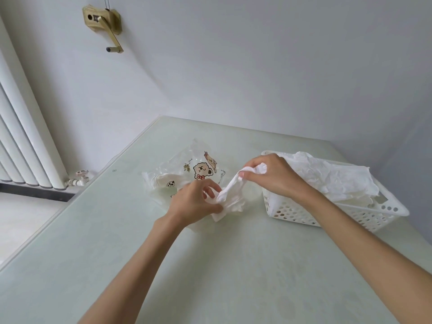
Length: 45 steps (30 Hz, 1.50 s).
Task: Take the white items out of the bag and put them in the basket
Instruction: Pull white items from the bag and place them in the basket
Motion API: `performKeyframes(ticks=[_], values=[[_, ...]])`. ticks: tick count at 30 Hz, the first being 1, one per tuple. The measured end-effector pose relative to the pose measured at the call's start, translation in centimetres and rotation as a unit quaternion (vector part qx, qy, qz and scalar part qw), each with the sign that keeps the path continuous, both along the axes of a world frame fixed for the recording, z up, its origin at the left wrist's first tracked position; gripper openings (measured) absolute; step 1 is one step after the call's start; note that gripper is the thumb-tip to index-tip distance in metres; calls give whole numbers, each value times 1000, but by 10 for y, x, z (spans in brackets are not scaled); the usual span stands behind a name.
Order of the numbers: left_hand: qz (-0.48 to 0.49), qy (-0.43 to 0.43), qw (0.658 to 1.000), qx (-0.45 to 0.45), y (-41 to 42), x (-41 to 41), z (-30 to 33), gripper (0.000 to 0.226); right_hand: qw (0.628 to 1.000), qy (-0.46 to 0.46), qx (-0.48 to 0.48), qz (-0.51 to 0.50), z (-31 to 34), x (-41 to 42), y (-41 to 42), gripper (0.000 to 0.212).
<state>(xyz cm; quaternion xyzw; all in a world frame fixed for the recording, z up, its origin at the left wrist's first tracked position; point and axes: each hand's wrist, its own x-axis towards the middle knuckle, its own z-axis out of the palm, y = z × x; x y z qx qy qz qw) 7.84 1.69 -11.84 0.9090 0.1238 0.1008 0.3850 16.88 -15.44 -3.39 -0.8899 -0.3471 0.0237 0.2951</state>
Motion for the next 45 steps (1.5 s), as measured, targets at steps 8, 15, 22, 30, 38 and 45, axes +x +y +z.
performKeyframes(ticks=[8,15,22,30,38,45], values=[[0,3,1000,19,-1,-1,-4,32,988,-4,149,-37,4,2,-8,23],[4,7,1000,19,1,0,-6,31,958,8,275,-83,11,4,-12,20],[1,43,999,28,3,10,2,33,955,171,239,-49,21,1,-14,19],[-95,115,988,-32,19,2,28,58,881,249,394,-79,44,4,-24,16],[-164,-120,974,-101,-27,12,101,78,851,346,395,8,69,-4,-52,18],[-141,-115,971,-153,-76,33,119,52,889,202,375,-169,57,12,-93,32]])
